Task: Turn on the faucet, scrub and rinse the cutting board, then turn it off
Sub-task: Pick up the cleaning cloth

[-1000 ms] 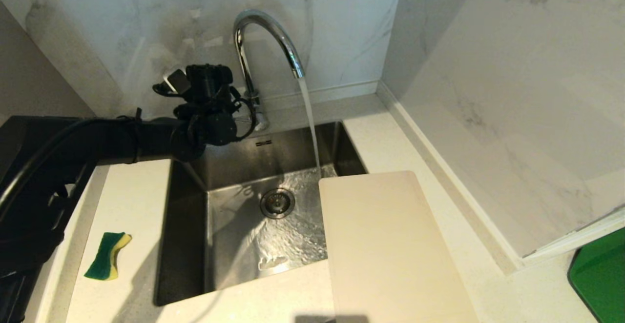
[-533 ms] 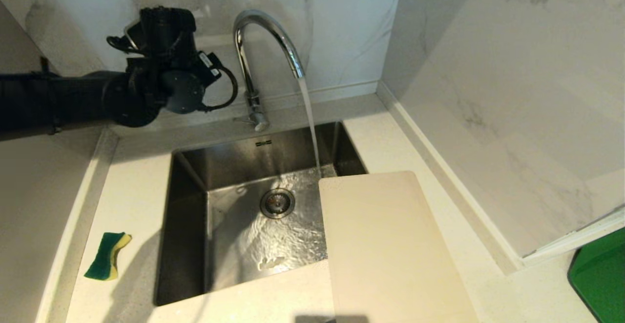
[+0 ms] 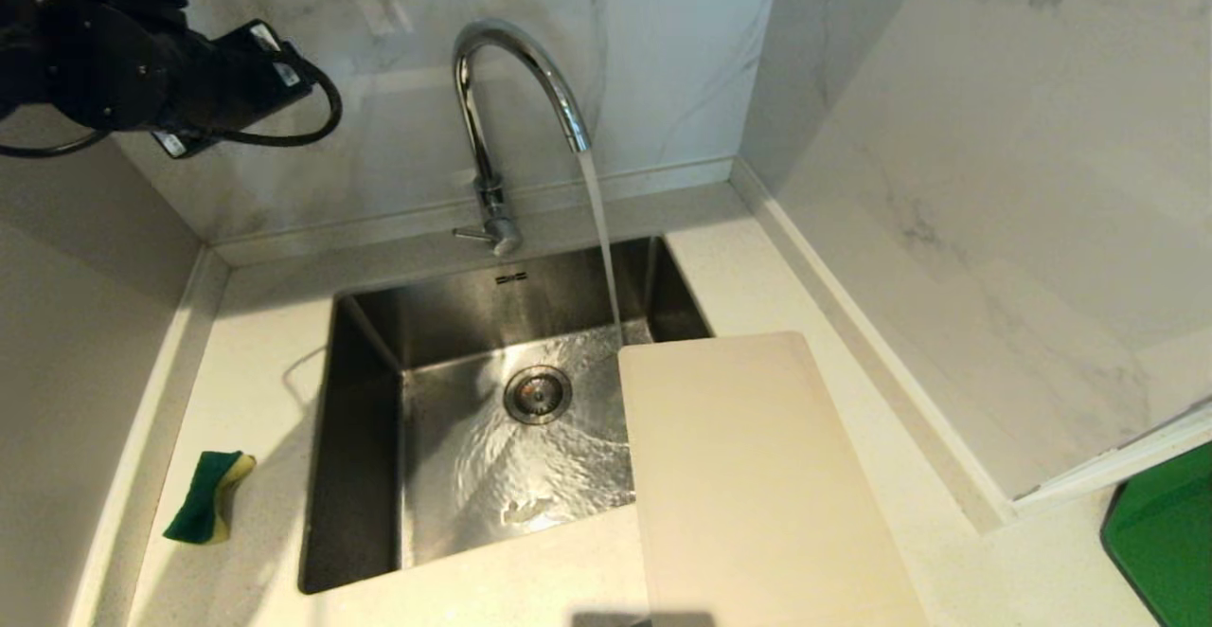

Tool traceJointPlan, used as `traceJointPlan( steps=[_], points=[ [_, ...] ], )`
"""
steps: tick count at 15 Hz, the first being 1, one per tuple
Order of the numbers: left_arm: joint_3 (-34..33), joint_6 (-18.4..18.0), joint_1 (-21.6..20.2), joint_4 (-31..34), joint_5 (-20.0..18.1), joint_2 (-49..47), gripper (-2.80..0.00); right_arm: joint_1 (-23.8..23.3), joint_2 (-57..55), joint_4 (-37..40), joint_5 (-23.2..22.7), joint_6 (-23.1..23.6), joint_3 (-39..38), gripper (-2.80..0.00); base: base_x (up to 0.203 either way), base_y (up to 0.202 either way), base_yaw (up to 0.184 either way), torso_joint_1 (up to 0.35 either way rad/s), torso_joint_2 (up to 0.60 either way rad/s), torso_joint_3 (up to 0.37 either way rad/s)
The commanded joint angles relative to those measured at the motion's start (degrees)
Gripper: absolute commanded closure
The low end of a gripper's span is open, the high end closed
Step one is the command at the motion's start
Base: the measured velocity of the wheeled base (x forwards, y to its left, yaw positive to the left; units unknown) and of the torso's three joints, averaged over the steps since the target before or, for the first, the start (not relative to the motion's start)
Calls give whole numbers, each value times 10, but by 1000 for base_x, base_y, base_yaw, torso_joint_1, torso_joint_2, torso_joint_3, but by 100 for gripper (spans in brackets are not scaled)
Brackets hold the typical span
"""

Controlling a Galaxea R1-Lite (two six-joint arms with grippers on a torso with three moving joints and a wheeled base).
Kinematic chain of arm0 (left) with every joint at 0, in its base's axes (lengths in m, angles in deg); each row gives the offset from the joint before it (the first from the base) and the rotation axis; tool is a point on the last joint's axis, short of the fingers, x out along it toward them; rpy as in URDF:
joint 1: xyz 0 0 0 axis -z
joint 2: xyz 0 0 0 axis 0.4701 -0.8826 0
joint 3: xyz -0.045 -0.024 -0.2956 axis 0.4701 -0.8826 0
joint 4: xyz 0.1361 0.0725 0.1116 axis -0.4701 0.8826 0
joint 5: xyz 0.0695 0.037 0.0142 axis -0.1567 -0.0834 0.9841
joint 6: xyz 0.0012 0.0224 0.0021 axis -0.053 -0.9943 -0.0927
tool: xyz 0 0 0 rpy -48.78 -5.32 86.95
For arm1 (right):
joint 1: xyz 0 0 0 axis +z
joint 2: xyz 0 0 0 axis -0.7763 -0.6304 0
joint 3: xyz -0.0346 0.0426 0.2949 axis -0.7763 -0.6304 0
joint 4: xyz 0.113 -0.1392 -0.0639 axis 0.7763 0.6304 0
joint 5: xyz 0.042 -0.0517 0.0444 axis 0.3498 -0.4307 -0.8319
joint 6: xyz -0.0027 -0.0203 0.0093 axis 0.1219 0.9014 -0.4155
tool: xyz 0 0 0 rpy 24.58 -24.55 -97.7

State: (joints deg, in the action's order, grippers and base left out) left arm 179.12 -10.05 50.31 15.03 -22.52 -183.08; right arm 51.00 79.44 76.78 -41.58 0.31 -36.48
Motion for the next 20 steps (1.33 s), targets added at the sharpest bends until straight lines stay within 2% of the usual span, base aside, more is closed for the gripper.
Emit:
traceJointPlan(
  steps=[1, 5, 7, 9, 11, 13, 17, 20],
  points=[
    [0, 13, -6, 79, -50, 61, 0, 1, 0, 0, 0, 0, 0, 0, 0, 0, 0, 0, 0, 0],
    [-1, 18, -50, 220, -141, 112, 0, 0, 0, 0, 0, 0, 0, 0, 0, 0, 0, 0, 0, 0],
    [-3, 18, -69, 281, -198, 138, 0, 0, 0, 0, 0, 0, 0, 0, 0, 0, 0, 0, 0, 0],
    [-5, 17, -104, 328, -234, 142, 0, 0, 0, 0, 0, 0, 0, 0, 0, 0, 0, 0, 0, 0],
    [-24, 10, -152, 373, -301, 150, 0, 1, 0, 0, 0, 0, 0, 0, 0, 0, 0, 0, 0, 0],
    [-78, -21, -180, 385, -340, 169, 0, 0, 0, 0, 0, 0, 0, 0, 0, 0, 0, 0, 0, 0],
    [-217, -74, -197, 378, -355, 202, 0, 0, 0, 0, 0, 0, 0, 0, 0, 0, 0, 0, 0, 0],
    [-334, -102, -192, 303, -352, 213, 0, 1, 0, 0, 0, 0, -1, 0, 0, 0, 0, 0, 0, 0]
  ],
)
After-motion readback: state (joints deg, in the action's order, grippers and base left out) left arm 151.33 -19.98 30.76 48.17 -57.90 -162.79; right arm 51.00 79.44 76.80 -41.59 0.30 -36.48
